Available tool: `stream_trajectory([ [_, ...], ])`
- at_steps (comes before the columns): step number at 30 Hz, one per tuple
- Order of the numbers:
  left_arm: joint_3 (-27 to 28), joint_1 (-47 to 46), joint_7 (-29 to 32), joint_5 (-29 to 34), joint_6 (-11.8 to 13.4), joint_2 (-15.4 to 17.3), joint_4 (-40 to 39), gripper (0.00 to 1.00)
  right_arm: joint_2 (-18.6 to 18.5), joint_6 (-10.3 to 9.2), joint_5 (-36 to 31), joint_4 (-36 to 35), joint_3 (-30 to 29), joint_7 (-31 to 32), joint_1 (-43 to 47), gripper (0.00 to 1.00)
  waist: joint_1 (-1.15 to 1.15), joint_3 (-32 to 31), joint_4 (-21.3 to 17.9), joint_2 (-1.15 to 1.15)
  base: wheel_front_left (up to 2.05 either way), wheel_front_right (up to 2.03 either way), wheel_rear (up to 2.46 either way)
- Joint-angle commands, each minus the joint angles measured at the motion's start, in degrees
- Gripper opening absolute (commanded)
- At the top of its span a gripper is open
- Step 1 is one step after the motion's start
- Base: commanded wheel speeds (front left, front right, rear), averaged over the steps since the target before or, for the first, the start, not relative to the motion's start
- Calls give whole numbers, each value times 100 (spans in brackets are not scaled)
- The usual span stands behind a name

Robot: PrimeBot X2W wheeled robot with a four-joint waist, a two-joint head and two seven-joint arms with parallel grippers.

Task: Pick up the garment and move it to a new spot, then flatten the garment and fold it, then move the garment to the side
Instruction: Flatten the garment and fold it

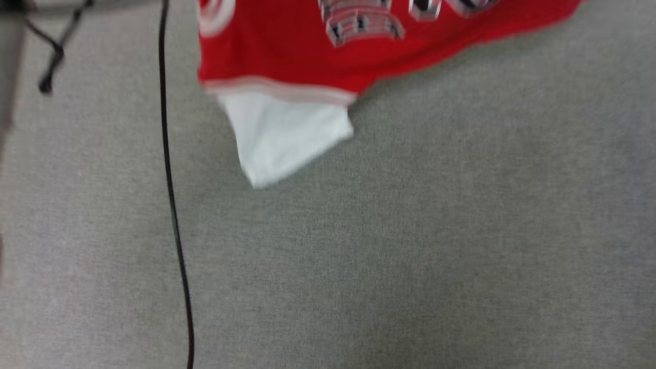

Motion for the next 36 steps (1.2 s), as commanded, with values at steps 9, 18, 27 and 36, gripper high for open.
stream_trajectory([
  [9,52,-2170,25,279,-397,-115,1100,0,357,-7,-609,966,138,-389,-2190,0,-1,934,7,0,0,0,0],
  [18,-126,-3159,-281,398,-606,-280,2201,0,632,-7,-816,2353,535,-1068,-3401,0,-1,1358,0,0,0,0,0],
  [27,-409,-2608,-757,231,-728,-291,2898,0,608,-7,-566,3169,1207,-1507,-3056,0,-1,1570,72,0,0,0,0],
  [36,-616,-1169,-1187,-6,-743,-287,3182,0,568,-8,-43,3681,1834,-2010,-1834,0,-1,1105,106,0,0,0,0],
])
